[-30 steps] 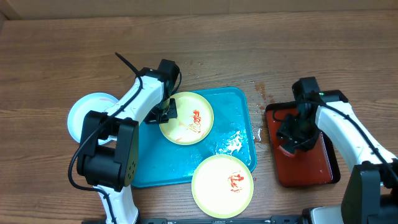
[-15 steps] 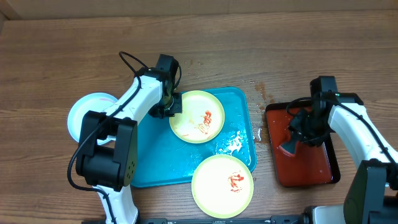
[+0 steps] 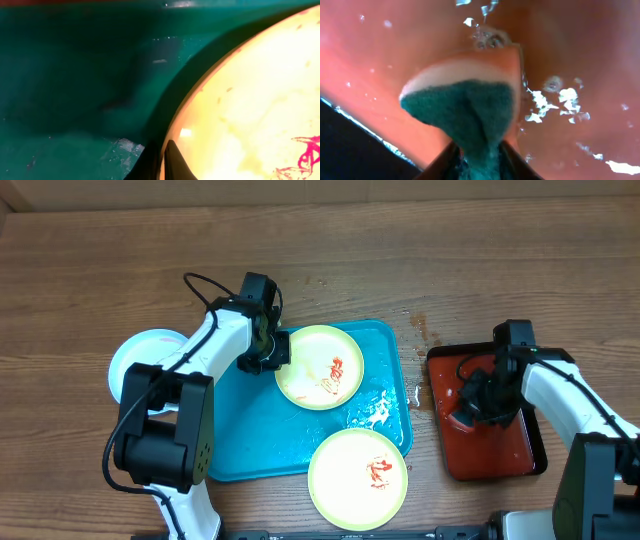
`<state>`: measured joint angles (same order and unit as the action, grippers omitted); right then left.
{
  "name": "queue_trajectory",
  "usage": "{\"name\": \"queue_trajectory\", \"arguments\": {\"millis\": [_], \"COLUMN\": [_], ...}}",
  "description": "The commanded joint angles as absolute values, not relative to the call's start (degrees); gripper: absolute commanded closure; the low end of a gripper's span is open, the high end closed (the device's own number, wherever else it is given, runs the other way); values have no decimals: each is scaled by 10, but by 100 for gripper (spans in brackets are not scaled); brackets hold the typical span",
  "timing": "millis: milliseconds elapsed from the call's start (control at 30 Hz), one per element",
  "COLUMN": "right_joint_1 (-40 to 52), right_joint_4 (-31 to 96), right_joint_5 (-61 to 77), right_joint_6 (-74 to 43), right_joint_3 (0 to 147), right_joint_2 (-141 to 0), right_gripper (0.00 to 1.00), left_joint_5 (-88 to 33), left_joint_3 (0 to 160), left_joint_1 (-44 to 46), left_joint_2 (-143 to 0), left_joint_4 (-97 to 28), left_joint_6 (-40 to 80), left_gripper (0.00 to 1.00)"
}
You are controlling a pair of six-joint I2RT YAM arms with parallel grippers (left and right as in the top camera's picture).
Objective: Clean dirty plates on tray and stack at the side
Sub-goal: 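Grasp the sponge in the red tray with the right gripper and lift it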
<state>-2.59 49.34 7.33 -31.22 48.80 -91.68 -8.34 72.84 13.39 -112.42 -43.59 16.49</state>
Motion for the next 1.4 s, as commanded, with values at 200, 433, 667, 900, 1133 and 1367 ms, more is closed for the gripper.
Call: {"name": "queue_trajectory", "arguments": {"millis": [200, 433, 667, 900, 1133, 1367], "right_joint_1": [-26, -9, 26, 97, 195, 256], "right_joint_4": [486, 541, 565, 590, 596, 682], "right_joint_5": [91, 84, 6, -228, -407, -507], "right_joint_6": [-283, -233, -242, -296, -365, -486], "right_joint_3": [502, 632, 667, 667, 667, 667], "right_joint_2": [-916, -879, -832, -791, -760, -759], "right_gripper": [96, 96, 96, 96, 96, 96], "left_joint_5": [-106, -106, -106, -106, -106, -106], "left_joint_3": [697, 697, 697, 697, 697, 697], "left_joint_1": [134, 135, 135, 135, 135, 135], "left_joint_2": [-1141, -1141, -1141, -1141, -1141, -1141], "left_joint_4": [-429, -429, -432, -432, -432, -432], "left_joint_6": [169, 169, 169, 169, 168, 167], "left_gripper": [96, 96, 96, 96, 96, 96]}}
